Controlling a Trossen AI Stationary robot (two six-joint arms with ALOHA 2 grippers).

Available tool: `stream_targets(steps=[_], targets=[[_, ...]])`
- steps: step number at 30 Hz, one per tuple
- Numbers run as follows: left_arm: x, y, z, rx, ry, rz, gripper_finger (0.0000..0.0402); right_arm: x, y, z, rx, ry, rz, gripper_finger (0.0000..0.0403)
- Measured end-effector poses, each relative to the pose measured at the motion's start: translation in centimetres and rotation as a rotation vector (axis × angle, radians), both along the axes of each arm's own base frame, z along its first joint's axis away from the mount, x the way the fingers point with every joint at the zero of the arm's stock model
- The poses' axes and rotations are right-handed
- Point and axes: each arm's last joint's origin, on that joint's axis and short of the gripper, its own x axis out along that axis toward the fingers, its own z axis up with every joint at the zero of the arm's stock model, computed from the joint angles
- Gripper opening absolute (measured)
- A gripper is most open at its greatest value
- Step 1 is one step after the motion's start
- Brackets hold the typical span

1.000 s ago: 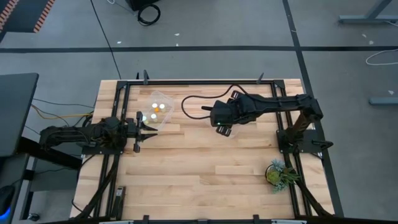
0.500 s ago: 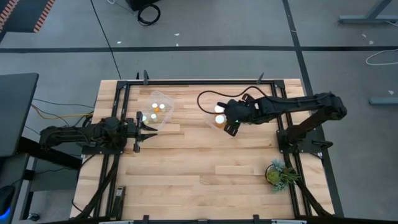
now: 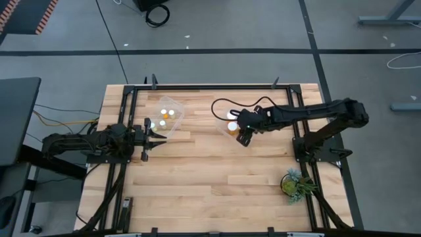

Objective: Pick and place medicine bottles into bin by pill shape (circle, oval)
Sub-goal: Put the big orange pill bottle into the right transparent bin

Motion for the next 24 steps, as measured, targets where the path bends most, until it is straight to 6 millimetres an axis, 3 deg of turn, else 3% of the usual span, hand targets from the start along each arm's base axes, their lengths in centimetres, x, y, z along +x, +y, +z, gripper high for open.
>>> stream_targets(steps=[8, 24], targets=[[0.0, 0.0, 0.0, 0.000, -0.001, 0.000, 0.0090, -0.5, 0.1, -1.3, 0.049, 0.037, 0.003, 0.0223], [0.0, 0.0, 0.0, 0.000, -0.002, 0.001, 0.0090, -0.5, 0.3, -1.5, 0.101, 0.032, 0.014, 0.0223]])
